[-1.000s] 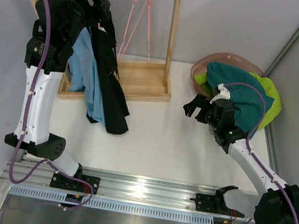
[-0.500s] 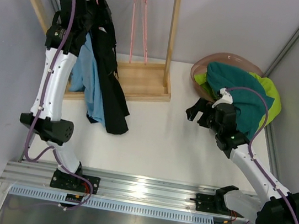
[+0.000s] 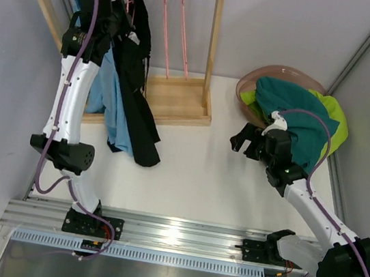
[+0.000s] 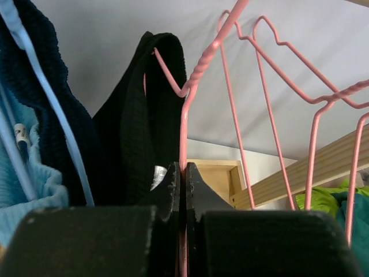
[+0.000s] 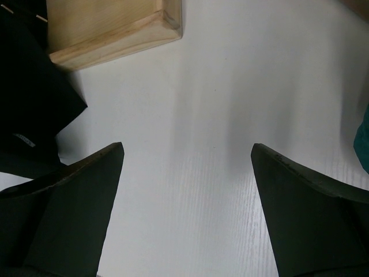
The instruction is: Remove the shorts from the hanger
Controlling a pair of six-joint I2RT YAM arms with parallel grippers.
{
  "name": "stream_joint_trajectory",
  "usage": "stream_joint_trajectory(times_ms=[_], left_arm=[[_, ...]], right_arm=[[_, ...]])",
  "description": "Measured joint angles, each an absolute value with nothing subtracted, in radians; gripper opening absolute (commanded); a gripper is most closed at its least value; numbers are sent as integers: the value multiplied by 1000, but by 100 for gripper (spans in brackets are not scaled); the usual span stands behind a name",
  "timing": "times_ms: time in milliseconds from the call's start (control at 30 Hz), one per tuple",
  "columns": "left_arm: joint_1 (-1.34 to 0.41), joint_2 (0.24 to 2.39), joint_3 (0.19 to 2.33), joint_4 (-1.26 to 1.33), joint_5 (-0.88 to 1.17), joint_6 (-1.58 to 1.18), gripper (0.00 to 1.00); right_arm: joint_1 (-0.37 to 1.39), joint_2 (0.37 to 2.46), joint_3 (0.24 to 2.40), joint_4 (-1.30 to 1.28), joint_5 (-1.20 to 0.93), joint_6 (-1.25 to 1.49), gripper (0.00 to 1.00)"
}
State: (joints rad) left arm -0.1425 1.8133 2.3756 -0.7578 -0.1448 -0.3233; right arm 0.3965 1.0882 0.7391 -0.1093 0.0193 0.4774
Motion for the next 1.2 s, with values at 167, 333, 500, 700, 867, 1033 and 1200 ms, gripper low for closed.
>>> stream_joint_trajectory(times_ms=[167,333,500,700,867,1033,1200], left_arm=[[-142,1842,2437,-785,-109,-326,0],[-142,1862,2524,-811,-60,-355,0],[-142,1830,2528,-797,-20,-393,0],[-144,1765,2465,-786,-12,-417,0],[-159,1737,2426,-787,-11,-430,0],[-181,1711,2387,-789,-4,-445,0],[-184,1657,2335,-789,6,-453,0]], right_arm=[[398,1088,733,-106,19,478,99],[451,1077,735,-84,-4,459,99],[666,1060,854,-79,-17,388,99],[1000,1166,1209,-51,63,272,99],[1141,1337,1402,20,86,226,99],[1165,1554,1524,43,84,223,99],[1166,1692,1583,43,88,225,100]])
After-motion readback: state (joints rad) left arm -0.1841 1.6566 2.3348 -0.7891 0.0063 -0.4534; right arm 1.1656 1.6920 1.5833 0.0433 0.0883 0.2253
